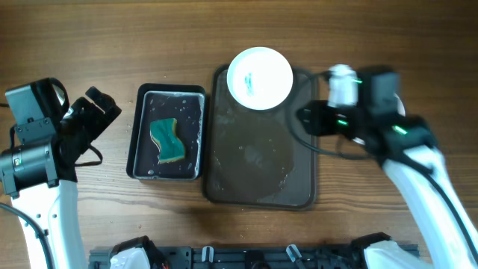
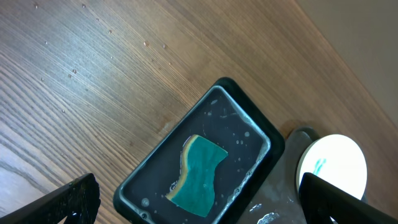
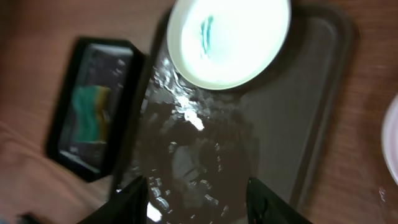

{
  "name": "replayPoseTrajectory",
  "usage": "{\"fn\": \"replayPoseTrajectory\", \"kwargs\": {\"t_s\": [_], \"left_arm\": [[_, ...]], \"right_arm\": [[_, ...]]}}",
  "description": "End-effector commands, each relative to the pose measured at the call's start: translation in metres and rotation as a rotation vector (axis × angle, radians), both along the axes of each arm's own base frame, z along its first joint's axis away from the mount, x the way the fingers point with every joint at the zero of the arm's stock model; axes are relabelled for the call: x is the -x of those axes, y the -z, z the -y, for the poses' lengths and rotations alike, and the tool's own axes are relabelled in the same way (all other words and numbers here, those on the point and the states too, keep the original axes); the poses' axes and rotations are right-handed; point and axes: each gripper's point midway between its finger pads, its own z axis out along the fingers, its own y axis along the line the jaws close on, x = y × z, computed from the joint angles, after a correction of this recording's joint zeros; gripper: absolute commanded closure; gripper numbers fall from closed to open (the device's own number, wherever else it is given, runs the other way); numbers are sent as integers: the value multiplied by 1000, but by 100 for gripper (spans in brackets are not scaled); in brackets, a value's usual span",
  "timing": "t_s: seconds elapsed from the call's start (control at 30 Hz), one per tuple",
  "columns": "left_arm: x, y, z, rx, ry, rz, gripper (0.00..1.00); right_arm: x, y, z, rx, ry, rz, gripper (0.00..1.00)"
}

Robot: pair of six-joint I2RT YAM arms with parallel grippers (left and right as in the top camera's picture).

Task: Clean dirty plates on tray and stack at the side
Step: 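Drag the remaining stained plate to the tray's lower right with the right gripper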

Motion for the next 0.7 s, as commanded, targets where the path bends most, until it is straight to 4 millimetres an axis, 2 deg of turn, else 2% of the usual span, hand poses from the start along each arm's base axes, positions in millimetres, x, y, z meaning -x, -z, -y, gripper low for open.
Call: {"fn": "replayPoseTrajectory", "kwargs": {"t_s": [0.0,0.03,0.17,0.27,0.3,0.37,0.47,0.5,0.57,0.6,0.67], "left_arm": [[-2,-7,-1,-2,2,19,0],[-2,-7,-1,-2,2,19,0],[-2,-7,-1,-2,2,19,0],[-2,-7,-1,-2,2,19,0],[-2,-7,-1,-2,2,20,0],[-2,-7,-1,-2,2,20,0],[-2,-7,-1,-2,2,19,0],[-2,-7,-1,-2,2,19,0],[-2,-7,-1,-2,2,19,0],[-2,-7,-1,-2,2,20,0],[-2,-7,-1,-2,2,19,0]], "right_arm": [[-58,36,5,186,60,28,45],[-79,48,7,218,78,45,44],[-128,87,16,268,134,88,44],[-151,116,21,262,159,99,45],[-158,131,22,263,167,94,49],[-164,157,22,243,184,65,52],[-161,184,0,132,105,14,64],[-159,189,-8,93,76,1,70],[-156,192,-12,69,75,-22,91],[-156,192,-10,66,90,-30,96],[-153,186,-7,54,117,-48,96]]}}
